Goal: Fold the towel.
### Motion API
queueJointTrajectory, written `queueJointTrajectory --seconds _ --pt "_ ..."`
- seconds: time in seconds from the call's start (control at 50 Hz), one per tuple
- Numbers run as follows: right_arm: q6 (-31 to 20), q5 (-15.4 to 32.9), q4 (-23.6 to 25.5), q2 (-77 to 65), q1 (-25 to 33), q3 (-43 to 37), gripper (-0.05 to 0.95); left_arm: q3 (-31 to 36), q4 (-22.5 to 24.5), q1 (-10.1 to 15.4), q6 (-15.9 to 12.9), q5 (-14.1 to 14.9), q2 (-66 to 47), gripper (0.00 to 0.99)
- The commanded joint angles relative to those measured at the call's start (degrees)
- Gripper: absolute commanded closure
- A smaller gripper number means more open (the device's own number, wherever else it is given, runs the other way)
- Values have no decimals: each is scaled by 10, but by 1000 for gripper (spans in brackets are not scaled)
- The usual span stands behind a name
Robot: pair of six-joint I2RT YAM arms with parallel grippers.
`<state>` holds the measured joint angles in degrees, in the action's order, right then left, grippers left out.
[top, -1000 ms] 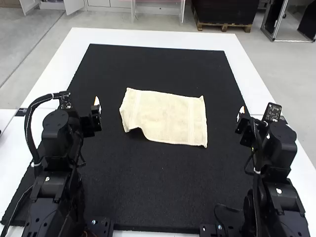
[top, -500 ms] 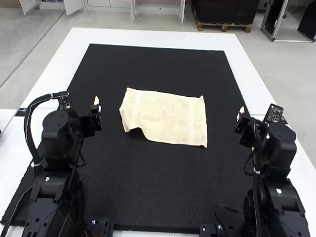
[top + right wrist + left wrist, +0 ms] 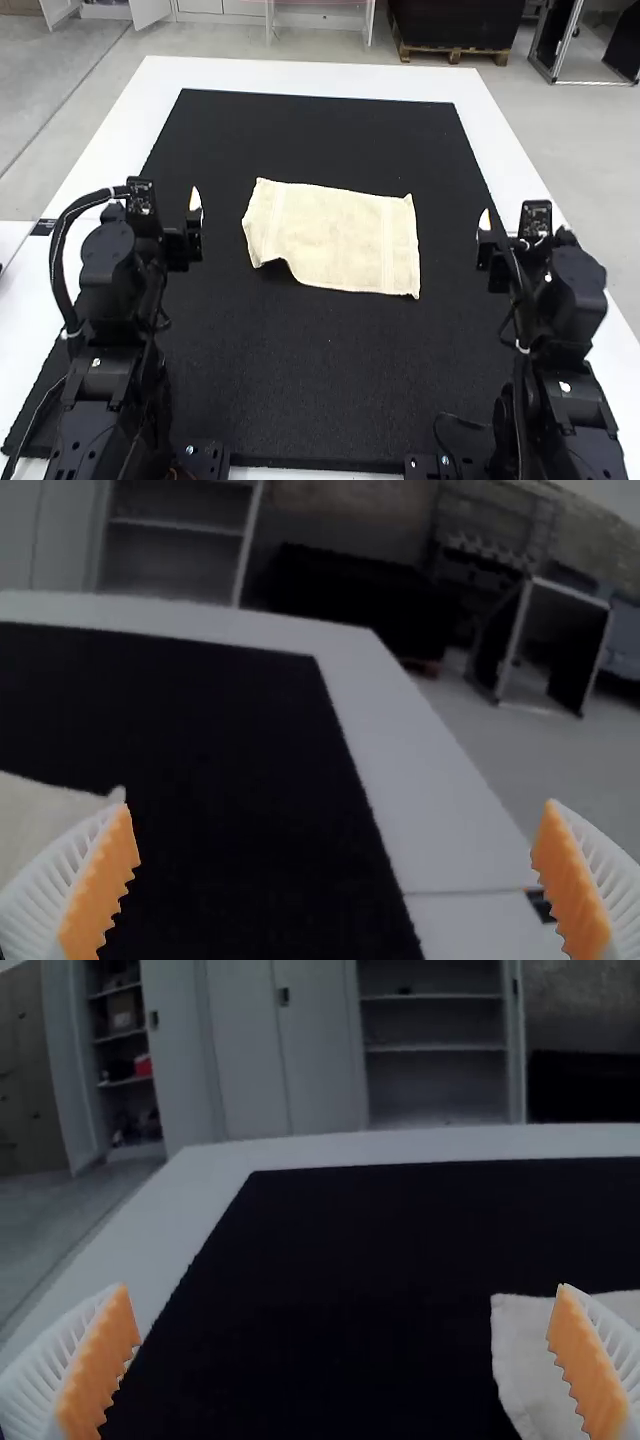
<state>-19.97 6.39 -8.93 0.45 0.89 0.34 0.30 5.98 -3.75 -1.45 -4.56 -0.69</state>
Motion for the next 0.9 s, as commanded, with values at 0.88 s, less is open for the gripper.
queueJointTrajectory --seconds 0.88 --pt "167 3 -94 648 33 468 5 509 137 -5 32 -34 -719 44"
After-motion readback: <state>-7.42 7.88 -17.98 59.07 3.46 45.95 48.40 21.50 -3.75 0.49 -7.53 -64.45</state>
